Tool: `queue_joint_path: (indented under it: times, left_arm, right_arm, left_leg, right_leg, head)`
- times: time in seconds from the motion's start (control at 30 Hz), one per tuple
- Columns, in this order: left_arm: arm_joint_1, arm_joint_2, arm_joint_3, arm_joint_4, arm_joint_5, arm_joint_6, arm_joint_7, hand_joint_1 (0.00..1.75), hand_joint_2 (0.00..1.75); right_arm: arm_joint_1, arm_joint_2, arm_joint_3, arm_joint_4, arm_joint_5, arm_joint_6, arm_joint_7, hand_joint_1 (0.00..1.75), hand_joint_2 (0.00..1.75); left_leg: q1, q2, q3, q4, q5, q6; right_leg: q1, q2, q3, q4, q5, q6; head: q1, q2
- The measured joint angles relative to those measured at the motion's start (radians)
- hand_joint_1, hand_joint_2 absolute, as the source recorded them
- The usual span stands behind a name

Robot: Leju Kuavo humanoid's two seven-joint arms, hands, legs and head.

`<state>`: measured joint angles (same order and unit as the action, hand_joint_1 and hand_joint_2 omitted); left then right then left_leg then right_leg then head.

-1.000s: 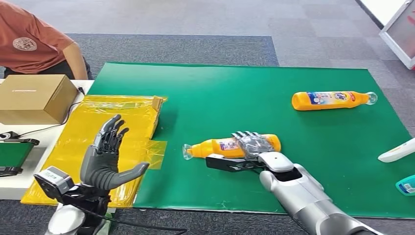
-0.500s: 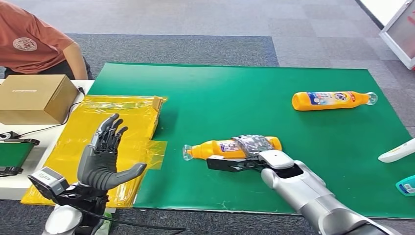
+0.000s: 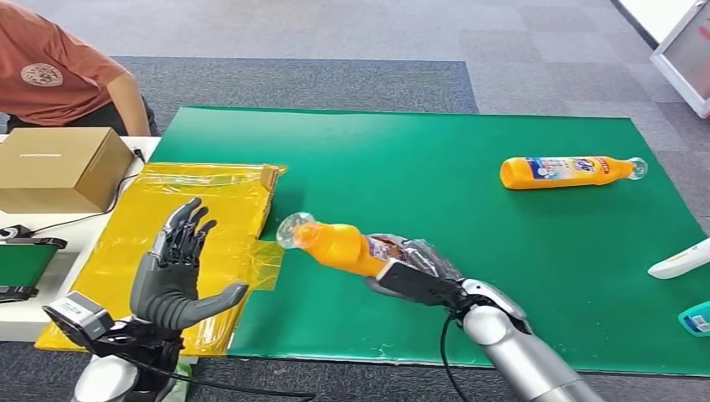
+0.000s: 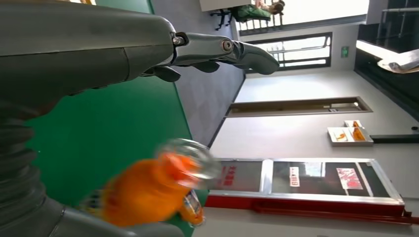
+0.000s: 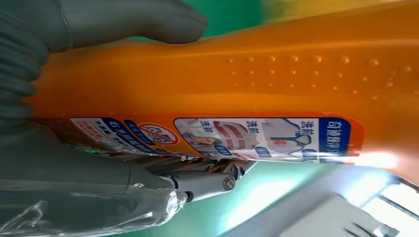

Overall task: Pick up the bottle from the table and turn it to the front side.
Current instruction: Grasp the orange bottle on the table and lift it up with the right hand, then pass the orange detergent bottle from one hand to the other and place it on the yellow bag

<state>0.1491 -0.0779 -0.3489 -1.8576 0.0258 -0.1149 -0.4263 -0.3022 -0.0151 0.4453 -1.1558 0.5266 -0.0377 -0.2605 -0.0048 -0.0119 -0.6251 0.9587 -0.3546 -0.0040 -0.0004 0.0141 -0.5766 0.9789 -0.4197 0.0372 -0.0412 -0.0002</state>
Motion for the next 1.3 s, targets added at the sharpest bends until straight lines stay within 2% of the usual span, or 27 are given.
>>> queue_joint_path:
  times: [0.13,0.4,0.5,0.67,0.9,1.03,1.3]
  left_arm:
    - [-0.005,0.003,-0.004,0.001,0.004,0.030,-0.001,0.00,1.75]
    - [-0.056,0.006,-0.023,0.040,0.058,0.039,0.034,0.00,1.75]
    - [-0.090,0.009,-0.036,0.086,0.087,0.006,0.074,0.00,1.75]
    - [-0.158,0.017,-0.089,0.167,0.139,-0.104,0.144,0.00,1.75]
    - [-0.243,0.034,-0.154,0.256,0.197,-0.199,0.207,0.00,1.75]
    - [-0.274,0.044,-0.183,0.288,0.199,-0.214,0.215,0.00,1.75]
    - [-0.286,0.054,-0.200,0.312,0.204,-0.215,0.216,0.00,1.75]
  right_arm:
    - [0.071,0.026,-0.053,-0.137,-0.184,-0.004,-0.060,1.75,1.75]
    - [0.130,0.063,-0.076,-0.267,-0.260,-0.055,-0.100,1.75,1.75]
    - [0.137,0.074,-0.060,-0.281,-0.221,-0.093,-0.105,1.75,1.75]
    - [0.135,0.084,0.017,-0.269,-0.080,-0.166,-0.102,1.75,1.75]
    - [0.111,0.096,0.100,-0.213,0.049,-0.232,-0.093,1.75,1.75]
    - [0.099,0.100,0.126,-0.184,0.070,-0.244,-0.088,1.75,1.75]
    - [0.093,0.101,0.140,-0.161,0.073,-0.247,-0.086,1.75,1.75]
  left_leg:
    - [0.000,0.000,0.000,0.000,0.000,0.000]
    - [0.000,0.000,0.000,0.000,0.000,0.000]
    - [0.000,0.000,0.000,0.000,0.000,0.000]
    - [0.000,0.000,0.000,0.000,0.000,0.000]
    - [0.000,0.000,0.000,0.000,0.000,0.000]
    - [0.000,0.000,0.000,0.000,0.000,0.000]
    - [0.000,0.000,-0.001,0.000,0.000,0.000]
  right_leg:
    - [0.000,0.000,-0.001,0.000,0.000,0.000]
    - [0.000,0.000,-0.001,0.000,0.000,-0.001]
    - [0.000,0.000,-0.001,0.000,0.000,-0.001]
    - [0.000,0.000,-0.001,0.000,0.000,-0.001]
    - [0.000,0.000,-0.001,0.000,0.000,-0.001]
    - [0.000,0.000,-0.001,0.000,0.000,-0.001]
    - [0.000,0.000,-0.001,0.000,-0.001,-0.001]
  head:
    - [0.000,0.000]
    - [0.000,0.000]
    - [0.000,0.000]
    - [0.000,0.000]
    - [0.000,0.000]
    - [0.000,0.000]
    - [0.000,0.000]
